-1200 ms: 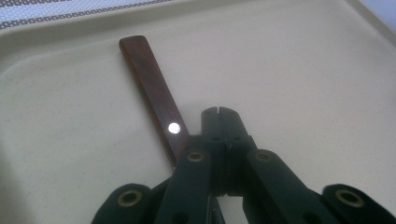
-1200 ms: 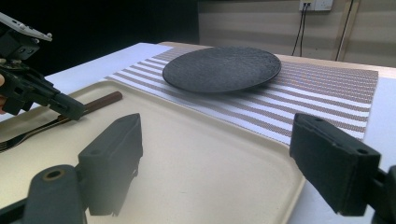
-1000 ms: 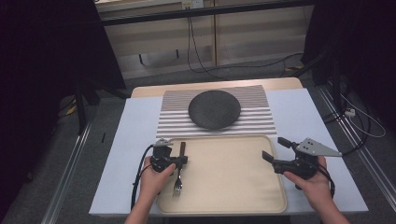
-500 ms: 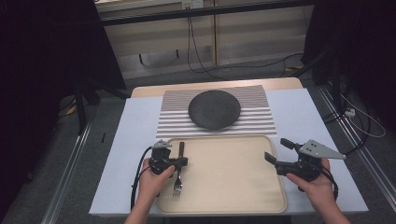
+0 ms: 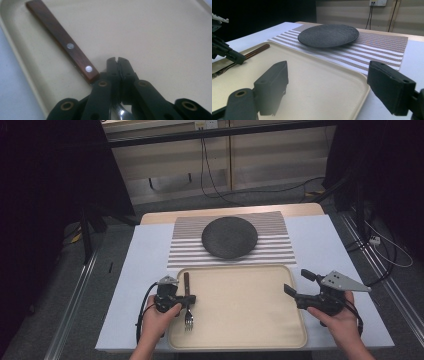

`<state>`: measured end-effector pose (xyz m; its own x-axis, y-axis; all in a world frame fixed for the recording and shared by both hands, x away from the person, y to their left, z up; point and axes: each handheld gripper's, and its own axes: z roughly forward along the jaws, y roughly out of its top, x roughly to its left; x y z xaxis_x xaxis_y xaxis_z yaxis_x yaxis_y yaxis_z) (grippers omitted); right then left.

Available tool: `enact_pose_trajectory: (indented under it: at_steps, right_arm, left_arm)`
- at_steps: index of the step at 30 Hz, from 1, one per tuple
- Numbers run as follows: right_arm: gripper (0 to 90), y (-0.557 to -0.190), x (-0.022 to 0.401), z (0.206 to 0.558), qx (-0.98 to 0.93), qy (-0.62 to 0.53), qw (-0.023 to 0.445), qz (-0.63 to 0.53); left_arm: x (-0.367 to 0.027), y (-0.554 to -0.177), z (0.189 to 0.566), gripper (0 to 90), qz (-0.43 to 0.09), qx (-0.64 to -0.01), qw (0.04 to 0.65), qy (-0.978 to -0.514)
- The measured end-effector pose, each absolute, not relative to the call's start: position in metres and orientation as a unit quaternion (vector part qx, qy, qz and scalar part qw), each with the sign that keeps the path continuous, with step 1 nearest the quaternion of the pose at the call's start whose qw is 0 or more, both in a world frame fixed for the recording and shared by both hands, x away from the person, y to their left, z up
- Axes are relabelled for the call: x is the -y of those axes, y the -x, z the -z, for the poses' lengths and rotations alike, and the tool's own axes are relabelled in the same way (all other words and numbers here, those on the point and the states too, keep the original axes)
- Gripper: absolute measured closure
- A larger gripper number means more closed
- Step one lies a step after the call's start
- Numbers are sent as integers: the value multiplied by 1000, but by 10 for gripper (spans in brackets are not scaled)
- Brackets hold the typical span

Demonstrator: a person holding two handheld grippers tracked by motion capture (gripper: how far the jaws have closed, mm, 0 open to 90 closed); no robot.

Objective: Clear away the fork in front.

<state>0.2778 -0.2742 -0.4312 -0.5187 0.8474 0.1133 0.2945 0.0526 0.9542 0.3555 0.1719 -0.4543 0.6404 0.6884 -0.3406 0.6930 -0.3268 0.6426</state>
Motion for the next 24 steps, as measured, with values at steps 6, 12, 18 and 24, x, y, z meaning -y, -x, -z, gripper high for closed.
enact_pose_trajectory:
  at_steps: [6, 12, 18, 24]
  right_arm:
    - [174, -278, 273, 431, -680, -418, 252, -547]
    - [174, -278, 274, 431, -679, -420, 251, -547]
    - [174, -277, 275, 430, -678, -420, 254, -547]
    - [173, -276, 275, 430, -678, -421, 251, -548]
  left_arm:
    - [-173, -347, 453, 879, 8, -413, 396, -820]
    - [-179, -343, 453, 880, 11, -413, 389, -823]
    - [-183, -340, 451, 871, 8, -417, 393, -820]
    - [-183, -339, 437, 656, -5, -394, 449, -802]
